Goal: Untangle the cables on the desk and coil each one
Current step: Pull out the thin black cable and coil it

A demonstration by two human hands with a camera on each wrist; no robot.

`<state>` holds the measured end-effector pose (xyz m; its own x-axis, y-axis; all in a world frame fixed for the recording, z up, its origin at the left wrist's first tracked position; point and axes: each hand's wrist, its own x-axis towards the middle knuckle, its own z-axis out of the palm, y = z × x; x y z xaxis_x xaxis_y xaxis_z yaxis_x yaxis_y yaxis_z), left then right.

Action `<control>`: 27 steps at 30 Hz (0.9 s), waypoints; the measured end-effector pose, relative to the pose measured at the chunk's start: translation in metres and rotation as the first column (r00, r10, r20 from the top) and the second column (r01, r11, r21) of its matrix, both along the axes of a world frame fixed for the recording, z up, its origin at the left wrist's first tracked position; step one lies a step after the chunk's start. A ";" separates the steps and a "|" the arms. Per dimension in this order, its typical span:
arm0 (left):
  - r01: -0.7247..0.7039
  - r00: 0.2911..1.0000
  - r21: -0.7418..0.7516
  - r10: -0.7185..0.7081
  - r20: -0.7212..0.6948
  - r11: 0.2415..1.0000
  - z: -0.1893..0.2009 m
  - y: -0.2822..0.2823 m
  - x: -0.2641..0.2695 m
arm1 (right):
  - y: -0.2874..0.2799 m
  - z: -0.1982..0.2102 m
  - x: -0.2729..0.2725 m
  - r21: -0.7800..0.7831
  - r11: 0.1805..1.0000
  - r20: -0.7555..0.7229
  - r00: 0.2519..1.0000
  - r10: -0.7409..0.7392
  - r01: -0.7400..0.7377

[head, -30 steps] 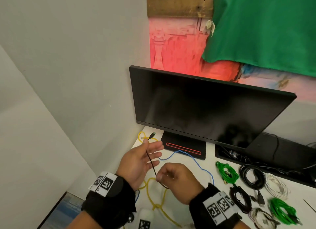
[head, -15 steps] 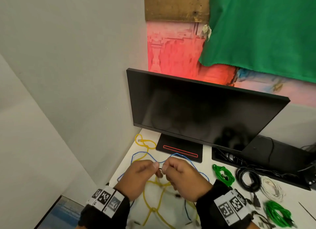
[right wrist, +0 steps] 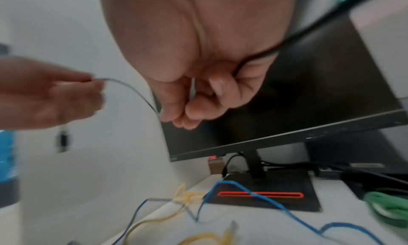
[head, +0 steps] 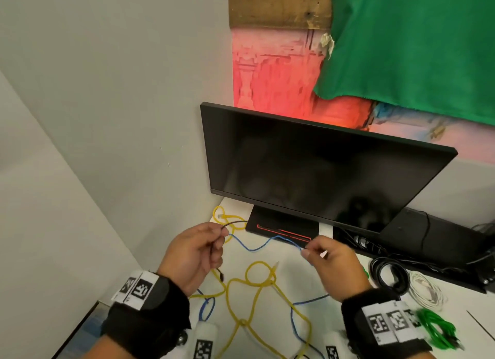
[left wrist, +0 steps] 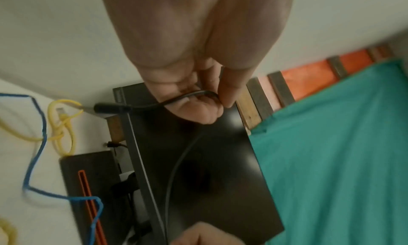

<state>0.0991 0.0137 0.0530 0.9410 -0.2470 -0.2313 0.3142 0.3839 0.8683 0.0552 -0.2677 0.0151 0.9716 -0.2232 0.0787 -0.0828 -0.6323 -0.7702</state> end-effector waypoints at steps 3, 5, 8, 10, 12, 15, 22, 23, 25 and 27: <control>-0.060 0.989 0.220 0.027 0.148 0.974 -0.002 -0.016 -0.003 | 0.026 -0.002 -0.009 -0.306 0.909 -0.160 0.957 0.243 -0.282; -0.062 0.973 0.401 -0.034 0.227 0.914 -0.005 -0.024 -0.006 | 0.049 -0.001 -0.017 -0.297 0.818 -0.224 0.868 0.443 -0.493; 0.042 0.936 0.585 -0.237 0.261 0.810 -0.009 -0.031 -0.012 | 0.073 0.009 -0.019 -0.262 0.798 -0.073 0.835 0.545 -0.543; 0.112 0.916 0.617 -0.322 0.240 0.779 -0.007 -0.031 -0.016 | 0.079 0.017 -0.016 -0.230 0.850 0.045 0.868 0.495 -0.473; 0.150 0.927 0.581 -0.318 0.197 0.800 -0.003 -0.029 -0.016 | 0.082 0.020 -0.014 -0.193 0.897 0.109 0.900 0.423 -0.398; 0.227 0.922 0.599 -0.367 0.122 0.768 0.006 -0.023 -0.011 | 0.085 0.016 -0.014 -0.132 0.936 0.103 0.935 0.339 -0.325; 0.187 0.956 0.568 -0.280 0.081 0.802 0.010 -0.019 -0.009 | 0.080 0.016 -0.004 -0.233 0.925 0.103 0.938 0.330 -0.300; 0.126 0.964 0.600 -0.241 0.115 0.790 0.008 -0.018 -0.007 | 0.076 0.017 -0.002 -0.198 0.944 0.110 0.951 0.289 -0.264; 0.058 0.939 0.727 -0.284 0.192 0.684 0.006 -0.013 -0.006 | 0.070 0.015 0.000 -0.106 0.972 0.095 0.971 0.219 -0.209; 0.101 0.918 0.779 -0.360 0.167 0.619 0.005 -0.011 -0.008 | 0.068 0.011 -0.001 -0.014 0.984 0.034 0.984 0.177 -0.177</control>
